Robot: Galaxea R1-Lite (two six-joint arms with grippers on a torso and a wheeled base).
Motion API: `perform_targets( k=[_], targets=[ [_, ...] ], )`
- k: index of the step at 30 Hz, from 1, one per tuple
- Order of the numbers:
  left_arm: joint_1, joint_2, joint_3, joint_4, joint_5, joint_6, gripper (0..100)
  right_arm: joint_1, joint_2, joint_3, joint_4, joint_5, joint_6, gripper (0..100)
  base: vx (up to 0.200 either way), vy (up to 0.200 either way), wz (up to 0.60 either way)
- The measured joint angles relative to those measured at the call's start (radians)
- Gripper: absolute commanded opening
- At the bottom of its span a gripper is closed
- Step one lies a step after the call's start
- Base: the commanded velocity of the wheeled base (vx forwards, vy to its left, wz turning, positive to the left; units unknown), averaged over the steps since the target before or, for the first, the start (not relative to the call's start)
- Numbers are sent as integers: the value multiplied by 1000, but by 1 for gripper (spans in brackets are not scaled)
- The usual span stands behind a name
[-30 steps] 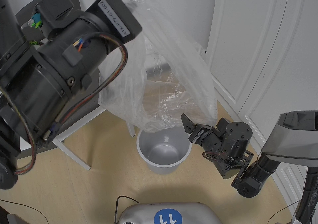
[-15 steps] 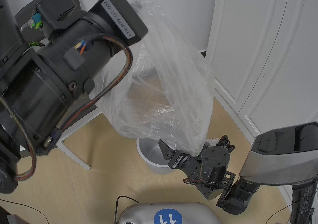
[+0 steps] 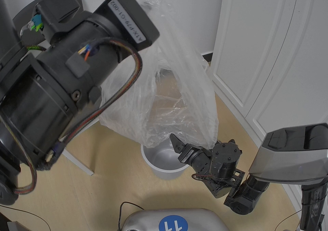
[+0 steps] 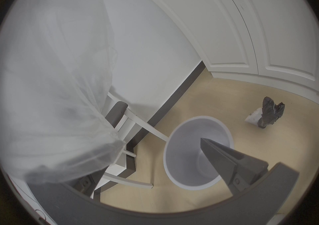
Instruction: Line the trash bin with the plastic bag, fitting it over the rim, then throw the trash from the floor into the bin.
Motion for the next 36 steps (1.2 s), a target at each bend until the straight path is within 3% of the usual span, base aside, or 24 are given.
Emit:
perform_targets(
  k=[12, 23, 36],
  targets=[
    [-31, 5, -1, -1, 4, -5, 0, 129, -19, 80, 0, 49, 50, 100, 0, 0, 0],
    [-103, 11, -2, -1, 46, -7, 0, 117, -9, 36, 0, 37, 64, 100, 0, 0, 0],
    [-126, 14, -7, -4, 48, -28, 0, 134, -92, 65, 0, 47, 66, 100, 0, 0, 0]
  ],
)
